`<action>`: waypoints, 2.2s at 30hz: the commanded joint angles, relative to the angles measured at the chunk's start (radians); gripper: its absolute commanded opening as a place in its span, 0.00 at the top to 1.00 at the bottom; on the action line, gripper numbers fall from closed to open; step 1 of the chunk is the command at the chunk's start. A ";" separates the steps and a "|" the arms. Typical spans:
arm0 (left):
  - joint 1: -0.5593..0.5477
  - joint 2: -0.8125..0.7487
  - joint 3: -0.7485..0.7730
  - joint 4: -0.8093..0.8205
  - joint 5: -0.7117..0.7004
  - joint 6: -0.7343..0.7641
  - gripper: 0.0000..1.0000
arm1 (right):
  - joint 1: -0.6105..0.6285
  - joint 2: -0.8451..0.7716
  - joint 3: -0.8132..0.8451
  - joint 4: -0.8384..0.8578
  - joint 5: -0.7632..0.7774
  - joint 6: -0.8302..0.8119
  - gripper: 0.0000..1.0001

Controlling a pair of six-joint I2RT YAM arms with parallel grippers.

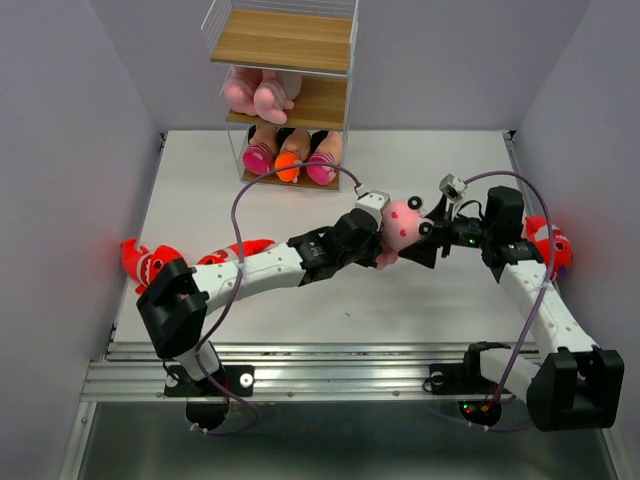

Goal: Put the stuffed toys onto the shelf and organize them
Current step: Pass the stuffed toy from the left arm to the right, then pass the stuffed toy from the right arm to the left

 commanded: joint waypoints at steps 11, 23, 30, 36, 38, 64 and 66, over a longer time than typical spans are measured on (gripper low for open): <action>-0.044 -0.004 0.018 0.116 0.072 0.030 1.00 | 0.021 -0.023 -0.011 0.138 0.094 0.071 0.45; -0.021 -0.314 -0.381 0.495 0.138 -0.163 0.30 | 0.010 -0.016 -0.008 0.147 0.027 0.087 0.99; 0.076 -0.487 -0.692 0.872 0.260 -0.390 0.20 | -0.019 -0.025 -0.020 0.250 -0.022 0.202 0.99; 0.085 -0.537 -0.846 1.176 0.204 -0.519 0.20 | -0.019 0.046 -0.038 0.792 -0.099 0.741 0.99; 0.085 -0.537 -0.875 1.236 0.185 -0.533 0.20 | -0.019 0.088 -0.067 1.058 -0.108 0.966 0.99; 0.094 -0.328 -0.562 1.184 0.256 -0.462 0.19 | -0.019 0.136 -0.136 1.991 0.010 1.773 0.99; 0.094 -0.314 -0.555 1.202 0.260 -0.470 0.19 | -0.019 0.126 -0.138 1.991 0.010 1.768 0.99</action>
